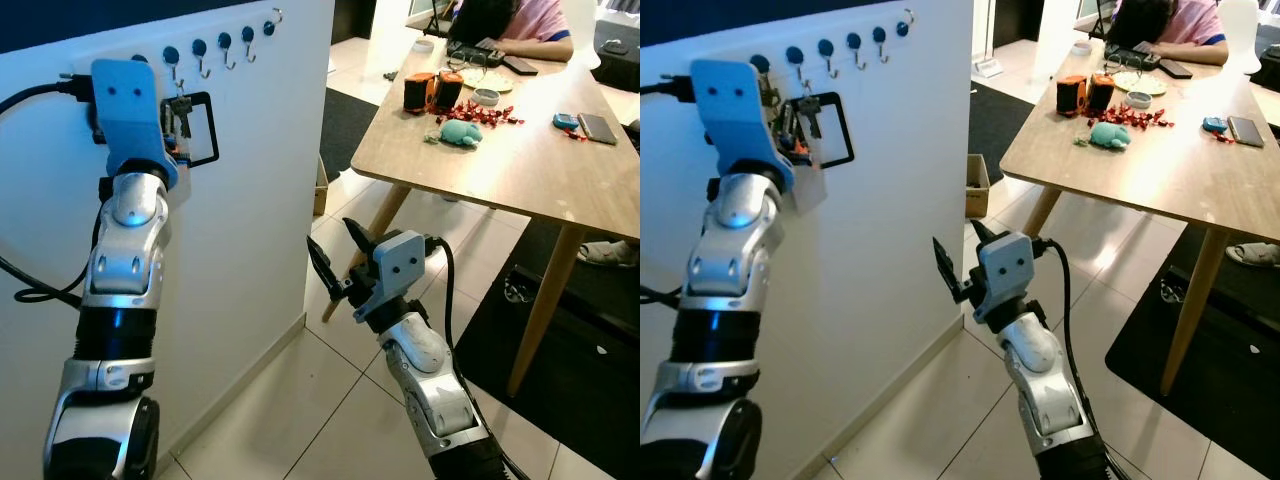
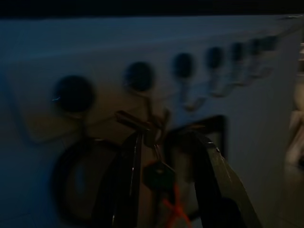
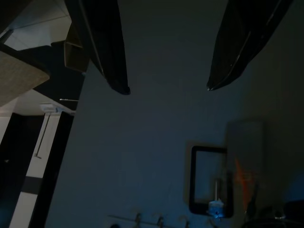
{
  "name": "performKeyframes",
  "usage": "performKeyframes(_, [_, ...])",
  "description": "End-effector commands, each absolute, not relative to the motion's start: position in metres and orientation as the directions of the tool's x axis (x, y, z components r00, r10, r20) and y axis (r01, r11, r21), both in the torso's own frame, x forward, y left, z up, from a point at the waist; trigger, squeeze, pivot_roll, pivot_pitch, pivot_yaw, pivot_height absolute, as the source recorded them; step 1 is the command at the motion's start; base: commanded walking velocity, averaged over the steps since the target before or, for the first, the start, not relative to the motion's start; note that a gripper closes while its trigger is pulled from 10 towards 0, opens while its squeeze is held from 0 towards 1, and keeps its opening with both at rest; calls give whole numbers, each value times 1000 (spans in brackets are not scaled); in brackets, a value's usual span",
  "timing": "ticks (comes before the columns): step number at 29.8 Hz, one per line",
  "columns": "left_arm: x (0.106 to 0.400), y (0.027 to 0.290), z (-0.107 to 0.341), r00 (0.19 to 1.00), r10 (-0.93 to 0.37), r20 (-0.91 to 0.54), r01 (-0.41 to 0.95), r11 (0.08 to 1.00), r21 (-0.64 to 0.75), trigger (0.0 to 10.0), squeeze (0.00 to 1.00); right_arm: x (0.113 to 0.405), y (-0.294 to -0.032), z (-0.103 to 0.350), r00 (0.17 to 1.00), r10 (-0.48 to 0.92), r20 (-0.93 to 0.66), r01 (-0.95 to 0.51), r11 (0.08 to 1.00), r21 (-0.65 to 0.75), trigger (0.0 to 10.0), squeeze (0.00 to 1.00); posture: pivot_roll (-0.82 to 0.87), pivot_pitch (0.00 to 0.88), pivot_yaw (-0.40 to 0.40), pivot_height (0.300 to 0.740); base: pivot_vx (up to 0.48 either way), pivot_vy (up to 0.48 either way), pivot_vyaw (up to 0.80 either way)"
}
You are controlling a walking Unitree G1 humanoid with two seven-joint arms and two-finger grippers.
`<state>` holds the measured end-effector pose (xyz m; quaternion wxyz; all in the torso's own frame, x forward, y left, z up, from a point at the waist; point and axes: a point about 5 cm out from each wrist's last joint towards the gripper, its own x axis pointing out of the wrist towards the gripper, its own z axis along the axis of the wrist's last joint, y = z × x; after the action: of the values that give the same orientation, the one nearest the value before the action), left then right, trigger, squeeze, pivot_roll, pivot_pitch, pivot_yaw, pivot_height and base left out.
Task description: Hang keys on a hook
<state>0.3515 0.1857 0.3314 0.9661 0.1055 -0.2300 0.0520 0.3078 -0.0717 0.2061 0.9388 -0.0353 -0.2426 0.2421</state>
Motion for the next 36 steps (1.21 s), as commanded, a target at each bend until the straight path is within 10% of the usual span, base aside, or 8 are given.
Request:
performKeyframes(1, [347,183,330,887,-1,461,-128,960,249,10000,0,307,-72,204,767,475,431,-440,879,-186,10000,0,124,195,-2,740,0,0,0])
performKeyframes(36, [364,221,322,890,193,413,-364,847,388,10000,0,307,-71,204,761,483,432,-448,874,-189,10000,0,125,186,-9,740,0,0,0])
